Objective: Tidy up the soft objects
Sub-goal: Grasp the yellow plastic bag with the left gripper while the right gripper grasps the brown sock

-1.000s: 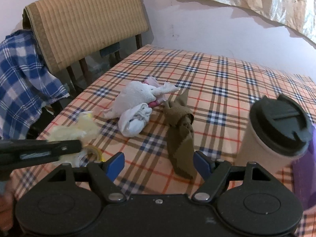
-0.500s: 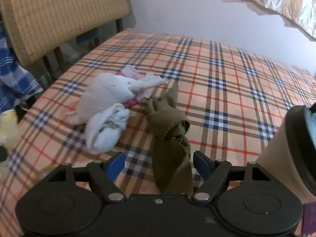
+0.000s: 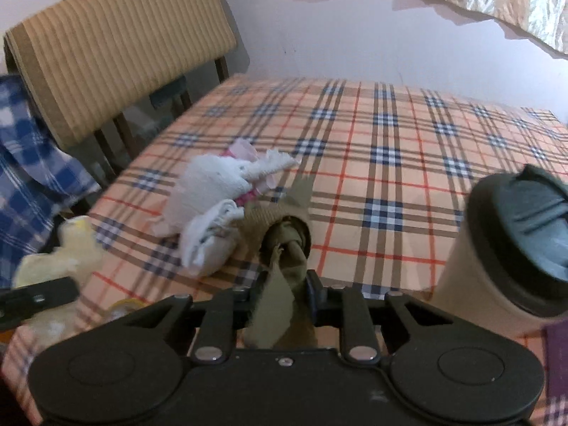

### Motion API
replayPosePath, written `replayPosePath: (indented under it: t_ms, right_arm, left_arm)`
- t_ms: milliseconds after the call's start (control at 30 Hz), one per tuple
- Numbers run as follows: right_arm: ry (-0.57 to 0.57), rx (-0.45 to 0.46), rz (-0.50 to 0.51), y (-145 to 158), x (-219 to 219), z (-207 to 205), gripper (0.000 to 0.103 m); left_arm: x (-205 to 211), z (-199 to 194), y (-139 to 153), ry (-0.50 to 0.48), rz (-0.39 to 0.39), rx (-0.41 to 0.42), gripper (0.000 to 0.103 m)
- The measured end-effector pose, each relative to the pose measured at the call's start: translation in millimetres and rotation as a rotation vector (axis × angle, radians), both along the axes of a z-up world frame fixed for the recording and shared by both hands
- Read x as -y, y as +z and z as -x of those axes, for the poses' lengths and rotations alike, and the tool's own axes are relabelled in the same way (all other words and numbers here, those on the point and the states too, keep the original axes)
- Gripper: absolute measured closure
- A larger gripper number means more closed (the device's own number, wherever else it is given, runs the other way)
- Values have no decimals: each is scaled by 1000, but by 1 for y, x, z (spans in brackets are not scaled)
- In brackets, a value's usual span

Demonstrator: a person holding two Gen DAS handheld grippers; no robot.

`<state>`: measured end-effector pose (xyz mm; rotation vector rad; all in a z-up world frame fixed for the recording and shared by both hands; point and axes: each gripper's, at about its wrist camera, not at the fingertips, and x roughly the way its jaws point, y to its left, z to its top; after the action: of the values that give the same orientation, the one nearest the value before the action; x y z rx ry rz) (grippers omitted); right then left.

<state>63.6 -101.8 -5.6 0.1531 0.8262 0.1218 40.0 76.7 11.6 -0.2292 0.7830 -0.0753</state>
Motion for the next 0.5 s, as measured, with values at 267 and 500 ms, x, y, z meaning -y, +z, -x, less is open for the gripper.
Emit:
replayPosePath:
  t_ms: [267,500]
  right_arm:
    - [26,55,-15,28,7,31,79]
    - [62,-45,-3,-1,8,39,24]
  left_arm:
    - [18,4,6,-31,0,5,81]
    - [23,11,6,-41,-8,6,81]
